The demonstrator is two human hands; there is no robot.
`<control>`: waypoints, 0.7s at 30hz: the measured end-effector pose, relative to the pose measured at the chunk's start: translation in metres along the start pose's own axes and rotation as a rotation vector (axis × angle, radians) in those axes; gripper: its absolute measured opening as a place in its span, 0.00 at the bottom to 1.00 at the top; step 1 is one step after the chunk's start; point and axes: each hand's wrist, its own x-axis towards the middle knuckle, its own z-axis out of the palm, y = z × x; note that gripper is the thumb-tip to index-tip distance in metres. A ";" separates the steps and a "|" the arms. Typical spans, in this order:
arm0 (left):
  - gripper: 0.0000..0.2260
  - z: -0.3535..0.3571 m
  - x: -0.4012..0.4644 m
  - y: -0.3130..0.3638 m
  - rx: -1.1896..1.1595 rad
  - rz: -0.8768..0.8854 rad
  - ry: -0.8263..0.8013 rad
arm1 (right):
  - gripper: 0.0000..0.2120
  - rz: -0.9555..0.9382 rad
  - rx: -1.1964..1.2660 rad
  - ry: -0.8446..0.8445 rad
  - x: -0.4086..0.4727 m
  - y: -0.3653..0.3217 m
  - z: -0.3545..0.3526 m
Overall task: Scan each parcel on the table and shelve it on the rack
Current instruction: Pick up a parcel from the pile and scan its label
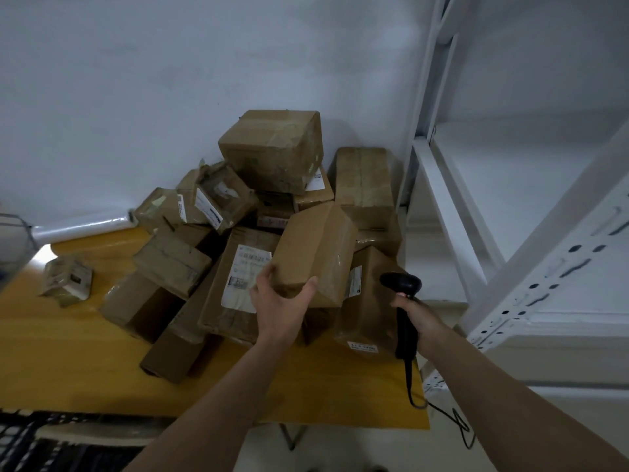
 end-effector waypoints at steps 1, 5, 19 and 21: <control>0.38 0.000 0.000 0.000 -0.016 -0.010 -0.007 | 0.18 0.012 0.002 -0.005 0.001 0.001 0.001; 0.37 -0.001 -0.003 0.000 -0.048 -0.041 -0.016 | 0.14 0.030 -0.044 -0.040 0.003 0.006 0.010; 0.35 0.002 -0.013 0.003 -0.096 -0.063 -0.004 | 0.13 -0.056 0.002 -0.055 -0.009 0.004 -0.008; 0.34 0.002 -0.013 0.002 -0.133 -0.079 -0.014 | 0.15 -0.065 -0.001 -0.038 -0.012 0.003 -0.010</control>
